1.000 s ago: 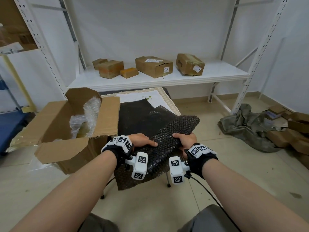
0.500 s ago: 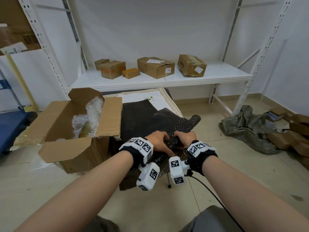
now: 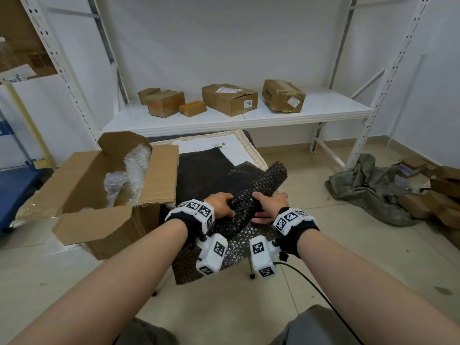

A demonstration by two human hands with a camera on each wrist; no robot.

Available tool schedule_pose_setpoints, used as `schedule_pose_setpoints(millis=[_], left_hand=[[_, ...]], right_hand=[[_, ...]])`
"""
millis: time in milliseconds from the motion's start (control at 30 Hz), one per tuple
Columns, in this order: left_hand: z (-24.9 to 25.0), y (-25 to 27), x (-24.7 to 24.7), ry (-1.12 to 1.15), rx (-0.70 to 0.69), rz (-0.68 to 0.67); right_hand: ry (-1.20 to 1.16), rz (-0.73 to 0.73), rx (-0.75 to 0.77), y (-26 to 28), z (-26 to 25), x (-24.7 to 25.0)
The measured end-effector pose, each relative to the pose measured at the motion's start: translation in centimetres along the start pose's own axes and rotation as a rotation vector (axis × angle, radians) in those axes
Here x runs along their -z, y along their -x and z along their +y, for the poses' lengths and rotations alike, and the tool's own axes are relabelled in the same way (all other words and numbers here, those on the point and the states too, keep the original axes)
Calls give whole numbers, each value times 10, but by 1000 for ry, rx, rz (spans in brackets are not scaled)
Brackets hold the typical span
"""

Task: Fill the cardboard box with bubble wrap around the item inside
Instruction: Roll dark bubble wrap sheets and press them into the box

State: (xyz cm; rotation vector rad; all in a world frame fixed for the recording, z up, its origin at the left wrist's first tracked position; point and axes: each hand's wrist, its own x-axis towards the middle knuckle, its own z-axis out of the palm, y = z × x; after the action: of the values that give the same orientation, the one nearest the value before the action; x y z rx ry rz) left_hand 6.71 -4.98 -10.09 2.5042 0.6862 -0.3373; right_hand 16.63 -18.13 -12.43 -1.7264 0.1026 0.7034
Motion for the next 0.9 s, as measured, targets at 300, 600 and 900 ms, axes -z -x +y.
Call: schedule_pose_setpoints(millis=[300, 600, 900], left_hand=[[-2, -1, -2, -106, -151, 189], [6, 3, 1, -108, 18, 223], [26, 16, 17, 695, 51, 35]], right_hand=[[121, 36, 0, -6, -11, 1], [-112, 35, 15, -2, -10, -6], [-443, -361, 57, 3, -4, -6]])
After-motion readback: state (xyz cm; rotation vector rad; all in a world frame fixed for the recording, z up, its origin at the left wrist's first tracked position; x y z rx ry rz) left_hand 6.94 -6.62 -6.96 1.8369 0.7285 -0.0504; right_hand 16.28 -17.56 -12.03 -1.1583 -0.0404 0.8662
